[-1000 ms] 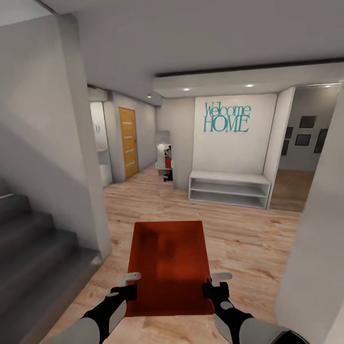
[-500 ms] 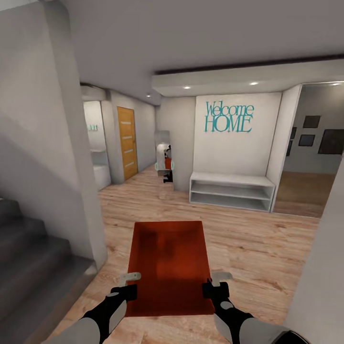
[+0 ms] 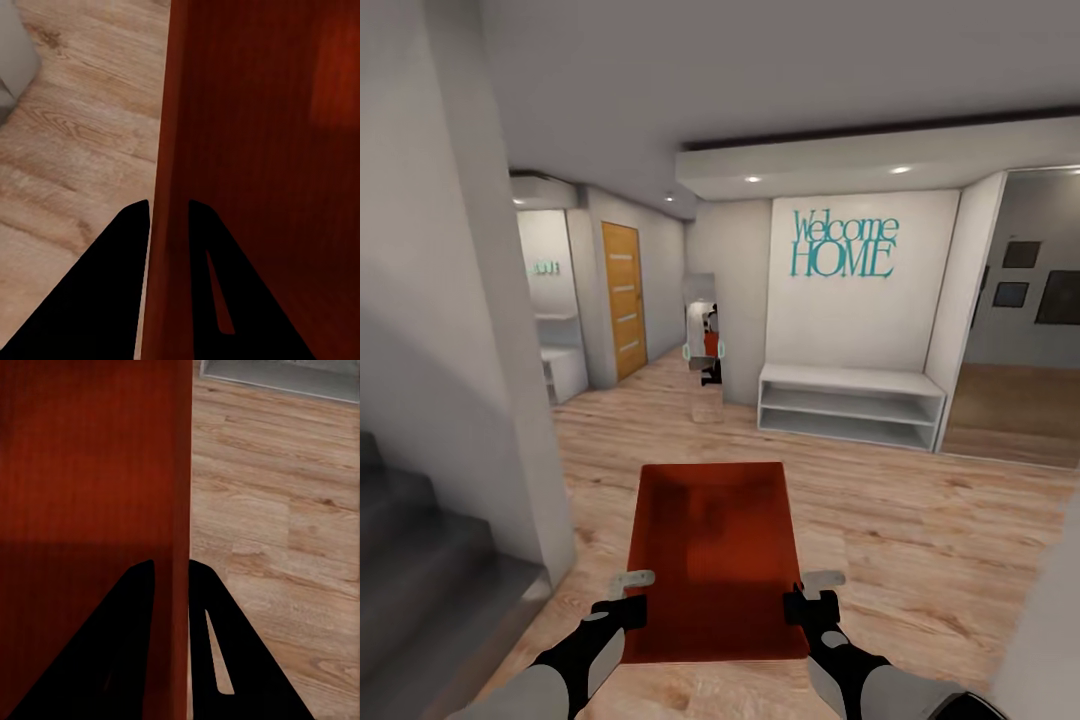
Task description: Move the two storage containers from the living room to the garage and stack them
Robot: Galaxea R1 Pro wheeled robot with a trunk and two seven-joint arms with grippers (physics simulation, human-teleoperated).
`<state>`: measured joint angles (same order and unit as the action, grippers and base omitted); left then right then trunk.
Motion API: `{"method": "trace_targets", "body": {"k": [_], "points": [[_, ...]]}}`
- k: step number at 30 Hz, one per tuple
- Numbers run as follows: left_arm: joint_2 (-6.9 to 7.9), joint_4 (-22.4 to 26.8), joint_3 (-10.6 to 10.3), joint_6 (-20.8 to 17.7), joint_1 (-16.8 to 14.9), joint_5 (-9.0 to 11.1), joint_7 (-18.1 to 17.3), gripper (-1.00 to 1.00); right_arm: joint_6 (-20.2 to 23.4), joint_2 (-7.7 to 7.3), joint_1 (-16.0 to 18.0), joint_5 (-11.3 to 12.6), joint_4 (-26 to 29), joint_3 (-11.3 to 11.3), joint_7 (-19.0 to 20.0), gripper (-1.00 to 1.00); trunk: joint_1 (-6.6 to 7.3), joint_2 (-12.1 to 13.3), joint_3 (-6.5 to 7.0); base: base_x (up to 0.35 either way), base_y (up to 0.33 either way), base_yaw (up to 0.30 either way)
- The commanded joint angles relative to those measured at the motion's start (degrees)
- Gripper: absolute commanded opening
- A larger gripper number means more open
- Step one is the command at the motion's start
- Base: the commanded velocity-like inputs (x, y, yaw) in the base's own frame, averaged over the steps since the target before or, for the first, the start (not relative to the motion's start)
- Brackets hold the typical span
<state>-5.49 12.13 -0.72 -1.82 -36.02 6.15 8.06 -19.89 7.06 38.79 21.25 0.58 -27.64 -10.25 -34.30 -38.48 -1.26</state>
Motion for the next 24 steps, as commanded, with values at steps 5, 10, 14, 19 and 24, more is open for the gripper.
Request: {"method": "trace_targets", "body": {"k": [5,10,14,19,24], "points": [[0.18,0.18,0.9,-0.22,-0.01,-0.35,1.17,-1.0,0.11,0.01,0.06,-0.68,0.13,3.38,0.05,-1.0,-0.05,-0.09,-0.1,0.322,0.0,0.0],[0.13,0.18,0.9,-0.22,-0.01,-0.35,1.17,-1.0,0.11,0.02,0.06,-0.68,0.13,3.38,0.05,-1.0,-0.05,-0.09,-0.1,0.322,0.0,0.0],[0.17,0.18,0.9,-0.21,-0.01,-0.35,1.17,-1.0,0.11,0.03,0.06,-0.68,0.13,3.38,0.05,-1.0,-0.05,-0.09,-0.1,0.322,0.0,0.0],[0.14,0.18,0.9,-0.21,0.01,-0.35,1.17,-1.0,0.11,0.02,0.06,-0.68,0.13,3.38,0.05,-1.0,-0.05,-0.09,-0.1,0.322,0.0,0.0],[0.13,0.18,0.9,-0.22,-0.01,-0.35,1.17,-1.0,0.11,0.06,0.06,-0.68,0.13,3.38,0.05,-1.0,-0.05,-0.09,-0.1,0.322,0.0,0.0]]}}
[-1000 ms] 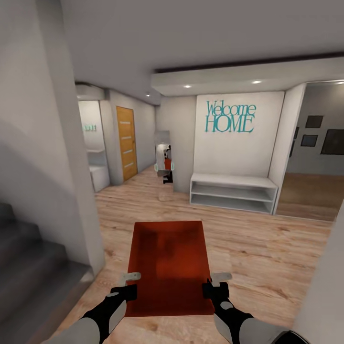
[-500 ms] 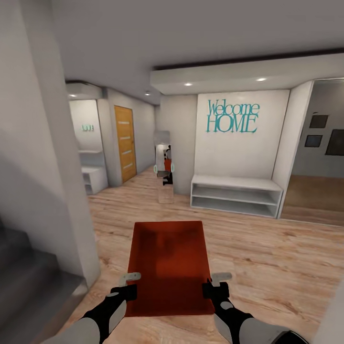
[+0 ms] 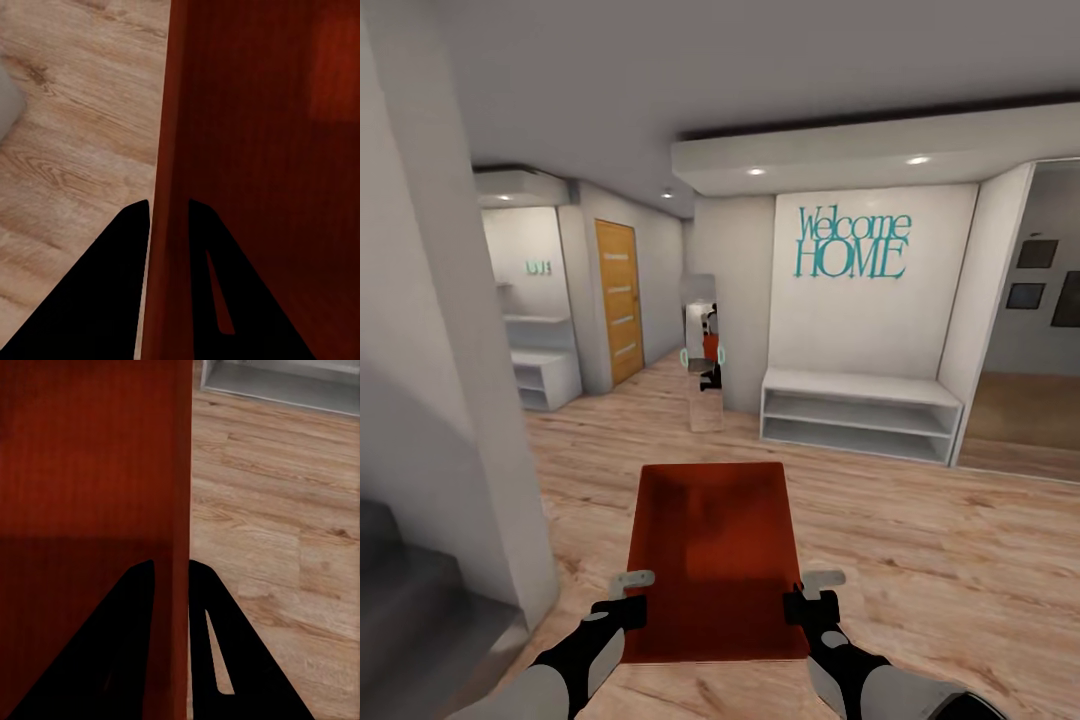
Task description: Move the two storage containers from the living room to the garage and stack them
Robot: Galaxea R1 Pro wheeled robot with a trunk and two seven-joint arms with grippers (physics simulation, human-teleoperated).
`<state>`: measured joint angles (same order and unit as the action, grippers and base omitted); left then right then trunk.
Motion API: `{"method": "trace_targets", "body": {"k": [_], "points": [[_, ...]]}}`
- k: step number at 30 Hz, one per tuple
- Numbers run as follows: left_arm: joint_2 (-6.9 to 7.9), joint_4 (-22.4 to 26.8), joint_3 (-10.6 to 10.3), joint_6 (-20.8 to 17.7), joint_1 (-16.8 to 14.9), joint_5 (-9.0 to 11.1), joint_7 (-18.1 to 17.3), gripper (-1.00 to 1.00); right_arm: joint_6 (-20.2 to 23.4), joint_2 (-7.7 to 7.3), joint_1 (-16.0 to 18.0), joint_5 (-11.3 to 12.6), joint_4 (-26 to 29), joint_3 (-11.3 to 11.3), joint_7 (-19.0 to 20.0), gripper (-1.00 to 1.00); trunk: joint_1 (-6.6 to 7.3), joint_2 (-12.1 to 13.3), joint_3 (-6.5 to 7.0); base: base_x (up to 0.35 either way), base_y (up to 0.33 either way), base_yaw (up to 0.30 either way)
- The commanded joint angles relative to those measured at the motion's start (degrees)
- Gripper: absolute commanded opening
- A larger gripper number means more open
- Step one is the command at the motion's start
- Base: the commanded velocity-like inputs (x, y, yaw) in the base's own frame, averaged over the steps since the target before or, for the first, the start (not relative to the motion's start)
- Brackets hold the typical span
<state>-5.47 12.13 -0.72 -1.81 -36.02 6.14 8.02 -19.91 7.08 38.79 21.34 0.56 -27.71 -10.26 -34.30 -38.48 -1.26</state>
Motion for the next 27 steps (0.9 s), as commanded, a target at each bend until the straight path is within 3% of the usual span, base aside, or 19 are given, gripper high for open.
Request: {"method": "trace_targets", "body": {"k": [1,27], "points": [[0.11,0.18,0.89,-0.23,-0.01,-0.34,1.21,-1.0,0.13,0.04,0.06,-0.78,0.14,3.45,0.06,-1.0,-0.05,-0.09,-0.1,0.322,0.0,0.0],[0.1,0.18,0.89,-0.29,-0.01,-0.33,1.21,-1.0,0.14,-0.03,0.06,-0.78,0.14,3.45,0.06,-1.0,-0.05,-0.09,-0.1,0.322,0.0,0.0]]}}
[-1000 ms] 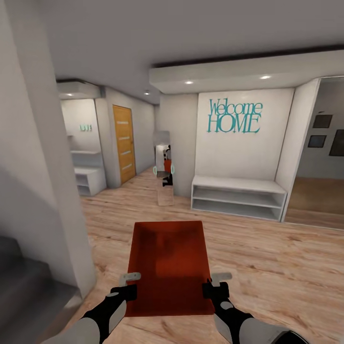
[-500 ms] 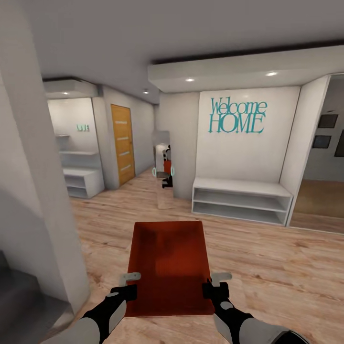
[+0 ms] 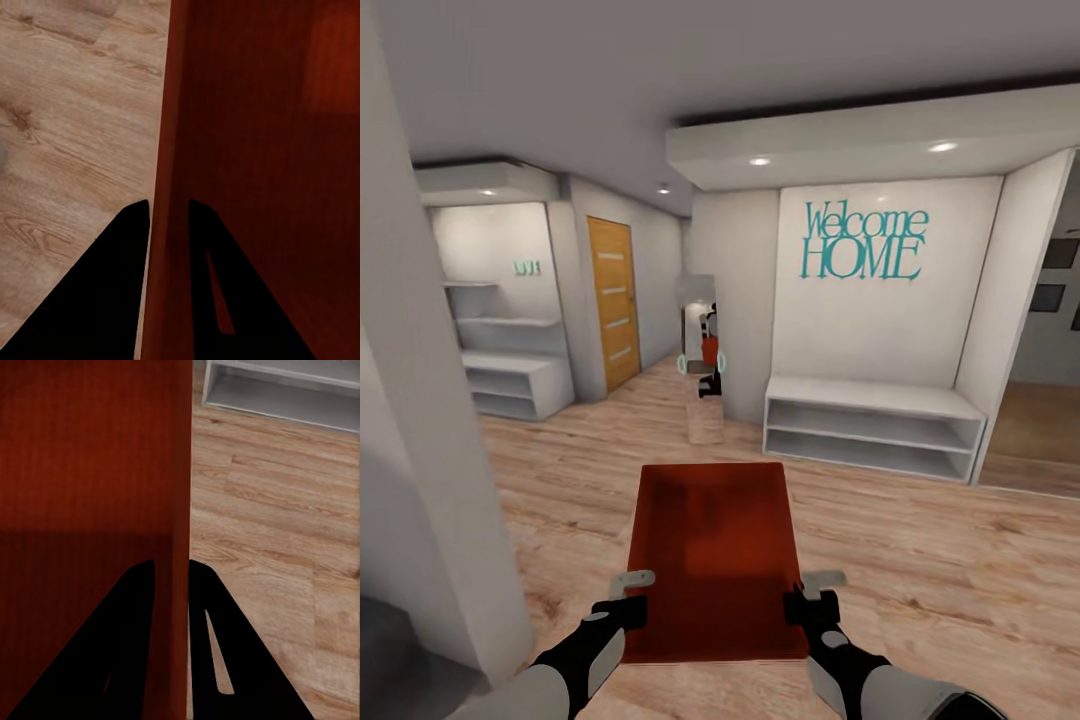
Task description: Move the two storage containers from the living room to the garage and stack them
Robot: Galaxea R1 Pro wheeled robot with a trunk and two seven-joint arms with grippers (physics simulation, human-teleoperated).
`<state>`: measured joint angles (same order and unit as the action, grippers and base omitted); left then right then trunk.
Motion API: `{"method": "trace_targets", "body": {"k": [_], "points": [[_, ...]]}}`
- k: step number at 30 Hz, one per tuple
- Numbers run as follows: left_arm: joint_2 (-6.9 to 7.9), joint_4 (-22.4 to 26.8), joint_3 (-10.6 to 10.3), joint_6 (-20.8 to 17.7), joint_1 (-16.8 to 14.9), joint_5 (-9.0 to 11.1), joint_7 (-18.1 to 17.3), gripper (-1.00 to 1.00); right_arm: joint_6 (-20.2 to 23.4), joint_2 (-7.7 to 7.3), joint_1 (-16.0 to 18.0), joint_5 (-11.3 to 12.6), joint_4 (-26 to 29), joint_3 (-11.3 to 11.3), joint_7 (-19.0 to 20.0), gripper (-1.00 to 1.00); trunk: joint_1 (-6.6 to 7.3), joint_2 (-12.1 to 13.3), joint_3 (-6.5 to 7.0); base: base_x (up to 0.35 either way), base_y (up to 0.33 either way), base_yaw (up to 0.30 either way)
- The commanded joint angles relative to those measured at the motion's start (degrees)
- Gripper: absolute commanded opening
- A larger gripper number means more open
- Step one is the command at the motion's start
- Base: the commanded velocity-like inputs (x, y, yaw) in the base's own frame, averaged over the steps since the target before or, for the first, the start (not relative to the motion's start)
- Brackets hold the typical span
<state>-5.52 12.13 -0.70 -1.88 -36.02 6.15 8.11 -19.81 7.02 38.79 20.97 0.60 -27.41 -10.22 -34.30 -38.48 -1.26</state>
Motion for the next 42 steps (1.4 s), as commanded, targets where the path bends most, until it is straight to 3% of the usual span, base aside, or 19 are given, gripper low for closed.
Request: {"method": "trace_targets", "body": {"k": [1,27,42], "points": [[0.18,0.18,0.87,-0.21,-0.01,-0.32,1.12,-1.0,0.03,0.06,0.06,-0.41,0.1,3.16,0.02,-1.0,-0.05,-0.09,-0.1,0.322,0.0,0.0],[0.22,0.18,0.87,-0.23,0.0,-0.33,1.09,-1.0,-0.06,0.1,0.06,-0.41,0.1,3.16,0.02,-1.0,-0.05,-0.09,-0.1,0.322,0.0,0.0],[0.18,0.18,0.87,-0.16,-0.01,-0.34,1.1,-1.0,-0.06,0.1,0.06,-0.41,0.1,3.16,0.02,-1.0,-0.05,-0.09,-0.1,0.322,0.0,0.114]]}}
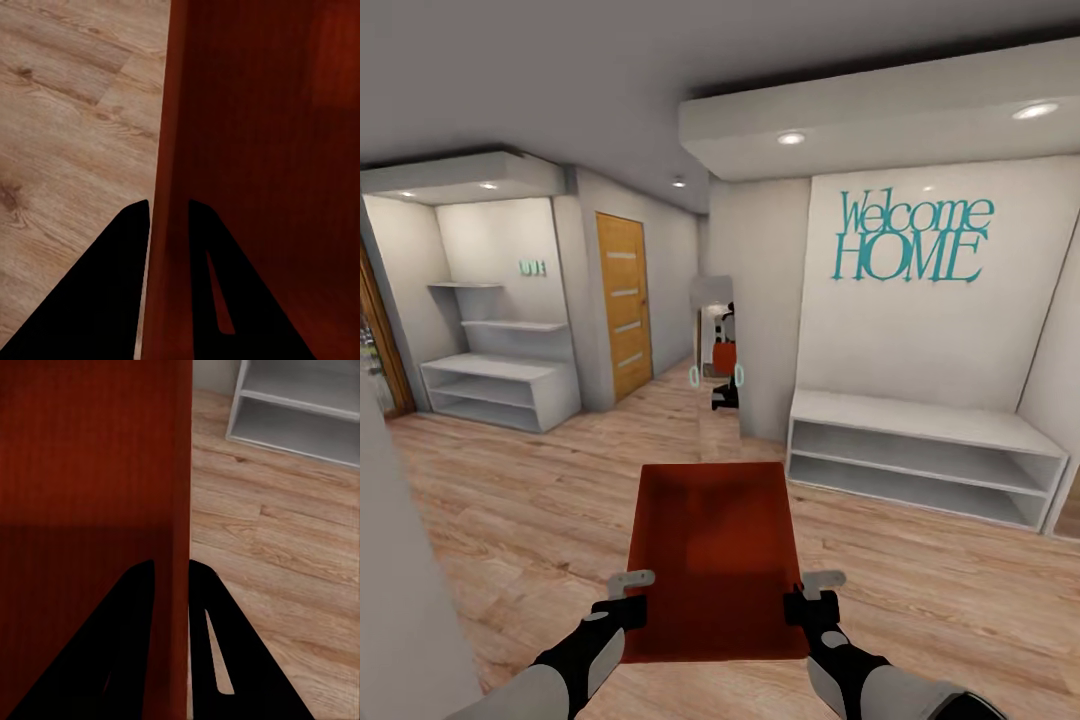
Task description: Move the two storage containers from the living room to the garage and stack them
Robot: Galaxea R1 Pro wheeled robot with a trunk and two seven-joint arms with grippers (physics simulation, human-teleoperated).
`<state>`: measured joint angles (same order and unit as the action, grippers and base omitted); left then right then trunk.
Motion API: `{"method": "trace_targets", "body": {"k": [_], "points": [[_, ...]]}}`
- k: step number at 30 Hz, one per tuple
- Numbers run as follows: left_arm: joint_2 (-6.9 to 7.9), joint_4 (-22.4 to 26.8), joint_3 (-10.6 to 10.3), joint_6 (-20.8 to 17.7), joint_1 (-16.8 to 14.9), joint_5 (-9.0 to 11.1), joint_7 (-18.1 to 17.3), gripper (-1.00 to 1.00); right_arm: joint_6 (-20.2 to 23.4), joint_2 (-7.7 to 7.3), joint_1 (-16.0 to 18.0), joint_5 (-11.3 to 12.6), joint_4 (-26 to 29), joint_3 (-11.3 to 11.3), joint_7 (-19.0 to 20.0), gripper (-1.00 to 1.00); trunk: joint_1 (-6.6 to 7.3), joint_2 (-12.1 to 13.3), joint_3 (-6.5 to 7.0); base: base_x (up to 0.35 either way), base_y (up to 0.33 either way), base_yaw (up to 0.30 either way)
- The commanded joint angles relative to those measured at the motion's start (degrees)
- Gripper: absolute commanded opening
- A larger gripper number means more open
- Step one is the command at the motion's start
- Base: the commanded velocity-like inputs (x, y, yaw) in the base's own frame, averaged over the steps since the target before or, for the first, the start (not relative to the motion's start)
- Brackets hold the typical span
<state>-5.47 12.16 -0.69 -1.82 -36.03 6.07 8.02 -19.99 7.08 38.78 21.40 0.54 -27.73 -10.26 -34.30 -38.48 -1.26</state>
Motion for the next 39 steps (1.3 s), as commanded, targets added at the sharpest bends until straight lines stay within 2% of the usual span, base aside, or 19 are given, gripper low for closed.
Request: {"method": "trace_targets", "body": {"k": [1,16,39], "points": [[0.12,0.15,0.87,-0.23,-0.01,-0.26,1.17,-1.0,0.12,0.04,0.06,-0.84,0.16,3.47,0.06,-1.0,-0.05,-0.09,-0.1,0.322,0.0,0.002],[0.2,0.15,0.87,-0.22,-0.01,-0.27,1.19,-1.0,0.12,0.02,0.06,-0.84,0.16,3.47,0.06,-1.0,-0.05,-0.09,-0.1,0.322,0.0,0.009],[0.2,0.15,0.91,-0.03,-0.01,-0.27,1.2,-1.0,0.12,0.02,0.06,-0.84,0.16,3.47,0.1,-1.0,-0.05,-0.09,-0.1,0.323,0.0,0.259]]}}
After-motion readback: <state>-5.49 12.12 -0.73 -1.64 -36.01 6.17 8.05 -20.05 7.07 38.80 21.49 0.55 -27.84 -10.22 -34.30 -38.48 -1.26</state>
